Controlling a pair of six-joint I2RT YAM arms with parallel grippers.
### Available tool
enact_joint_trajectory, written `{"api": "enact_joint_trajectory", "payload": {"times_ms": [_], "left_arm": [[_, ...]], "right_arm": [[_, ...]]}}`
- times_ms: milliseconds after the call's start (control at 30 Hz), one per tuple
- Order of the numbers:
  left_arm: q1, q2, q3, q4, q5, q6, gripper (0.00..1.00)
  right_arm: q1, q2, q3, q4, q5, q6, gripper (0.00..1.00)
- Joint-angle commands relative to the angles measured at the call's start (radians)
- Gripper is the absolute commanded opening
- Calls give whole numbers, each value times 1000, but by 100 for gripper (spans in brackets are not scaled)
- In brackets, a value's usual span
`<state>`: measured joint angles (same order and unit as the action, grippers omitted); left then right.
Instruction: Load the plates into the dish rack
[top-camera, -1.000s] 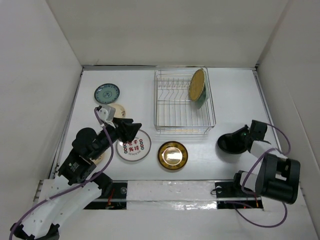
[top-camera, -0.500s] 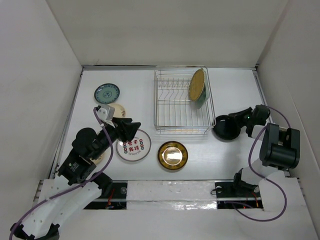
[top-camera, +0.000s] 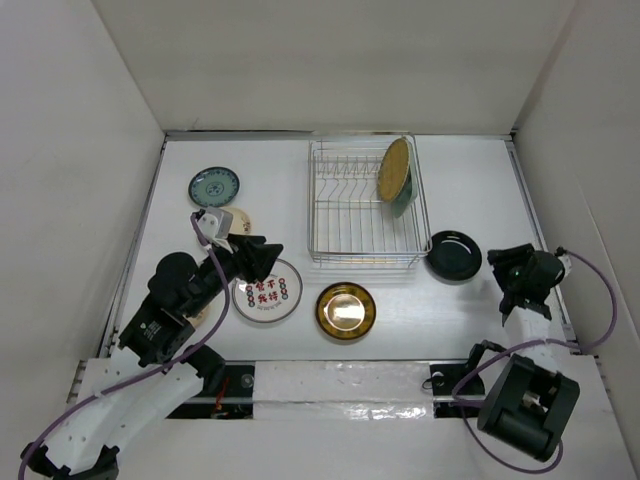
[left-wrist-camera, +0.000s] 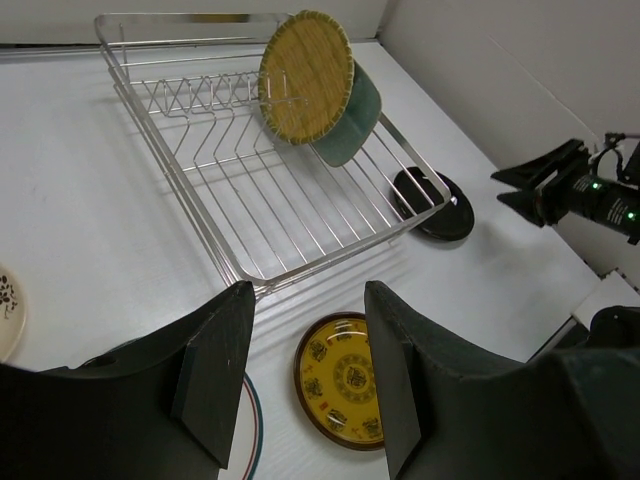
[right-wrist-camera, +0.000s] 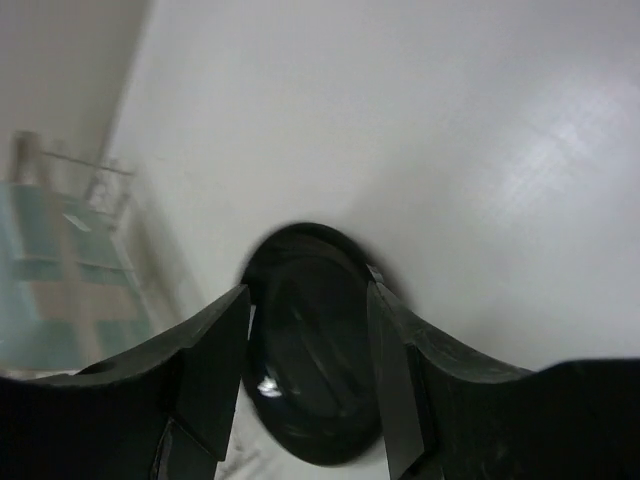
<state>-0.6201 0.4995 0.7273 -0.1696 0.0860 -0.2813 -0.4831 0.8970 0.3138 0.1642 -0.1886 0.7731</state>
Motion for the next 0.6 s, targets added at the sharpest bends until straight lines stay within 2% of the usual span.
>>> {"api": "enact_joint_trajectory", "payload": {"times_ms": [0,167,300,367,400,433,467,567], "left_arm": [[2,8,0,35,8,-1,45],[2,5,0,32,0,-2,45],[2,-3,-2,30,-11,-4,45],[2,1,-2,33,-11,-4,45],[2,2,-2,33,-12,-4,45],[2,8,-2,32,-12,-4,45],[2,11,0,30,-14,-4,45],[2,16,0,28,-20,-4,45]], "right_arm": [[-28,19,-53,-128,-23,-66,57],[-41,176,-41,-106,-83,-57,56],[-51,342,-76,87,-167,-37,51],[-51,423,-64,147,-211,-14,41],[-51,494,-58,190,-219,-6,32],[-64,522,-53,204,-227,5,8],[-74,540,-53,222,-245,32,1],[-106,488,-71,259,-227,81,0]]}}
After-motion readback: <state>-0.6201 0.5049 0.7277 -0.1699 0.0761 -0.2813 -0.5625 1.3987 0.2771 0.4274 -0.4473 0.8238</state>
